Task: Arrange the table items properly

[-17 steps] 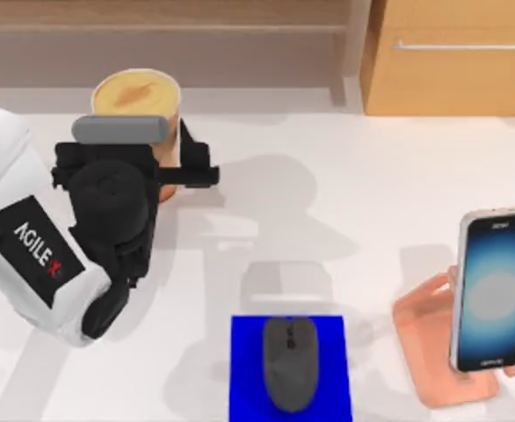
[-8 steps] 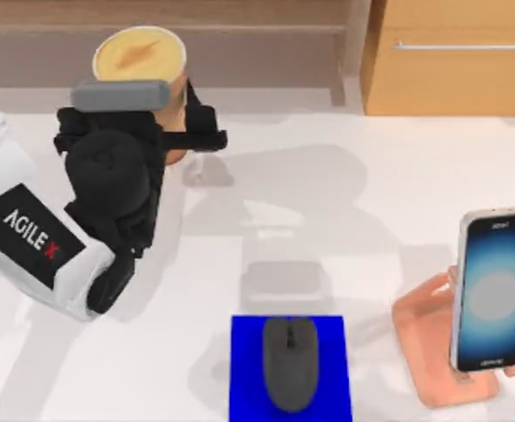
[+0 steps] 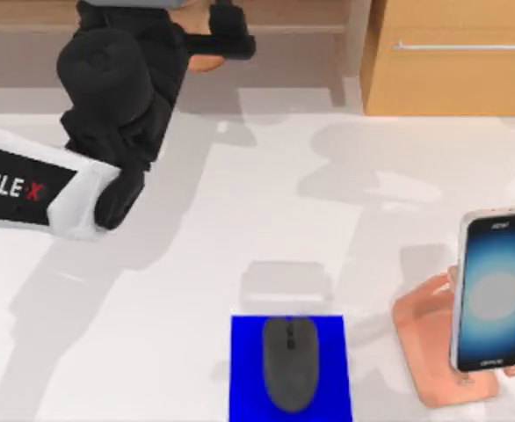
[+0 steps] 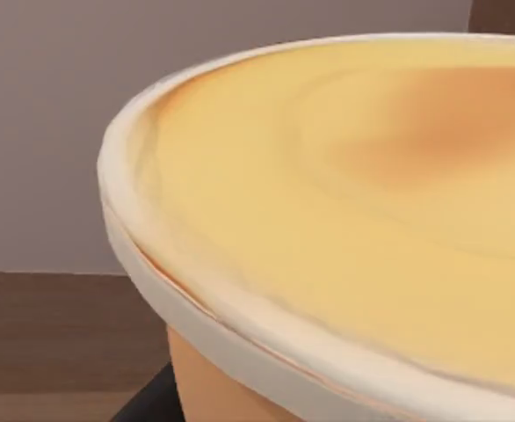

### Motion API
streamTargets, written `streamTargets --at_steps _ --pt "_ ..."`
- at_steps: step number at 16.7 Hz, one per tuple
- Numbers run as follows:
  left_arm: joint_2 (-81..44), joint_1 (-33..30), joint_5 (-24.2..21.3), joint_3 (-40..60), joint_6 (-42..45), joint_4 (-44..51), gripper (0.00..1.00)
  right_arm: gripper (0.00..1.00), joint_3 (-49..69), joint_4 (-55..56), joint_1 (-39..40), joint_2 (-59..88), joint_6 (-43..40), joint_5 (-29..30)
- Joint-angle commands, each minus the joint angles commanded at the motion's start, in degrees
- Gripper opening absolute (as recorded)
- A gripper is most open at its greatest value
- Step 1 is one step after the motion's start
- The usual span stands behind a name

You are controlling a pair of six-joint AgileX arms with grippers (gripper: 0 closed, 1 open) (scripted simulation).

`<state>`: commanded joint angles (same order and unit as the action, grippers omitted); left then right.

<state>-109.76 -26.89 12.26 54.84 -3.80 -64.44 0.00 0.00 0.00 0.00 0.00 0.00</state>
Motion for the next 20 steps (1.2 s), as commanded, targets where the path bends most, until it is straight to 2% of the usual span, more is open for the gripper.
streamTargets --at_steps 6,12,15,20 --pt "1.63 6.69 -6.19 10.76 1.03 16.47 0.0 1.0 0.0 0.0 0.0 0.0 0.0 0.0" --pt "-0.14 16.39 -7.88 20.51 2.9 30.93 0.0 1.0 0.0 0.0 0.0 0.0 0.0 0.0" --pt "-1.52 19.35 -7.98 23.44 3.55 35.33 0.0 1.0 0.0 0.0 0.0 0.0 0.0 0.0" --pt "-2.2 19.96 -8.04 24.05 3.71 36.69 0.0 1.0 0.0 0.0 0.0 0.0 0.0 0.0"
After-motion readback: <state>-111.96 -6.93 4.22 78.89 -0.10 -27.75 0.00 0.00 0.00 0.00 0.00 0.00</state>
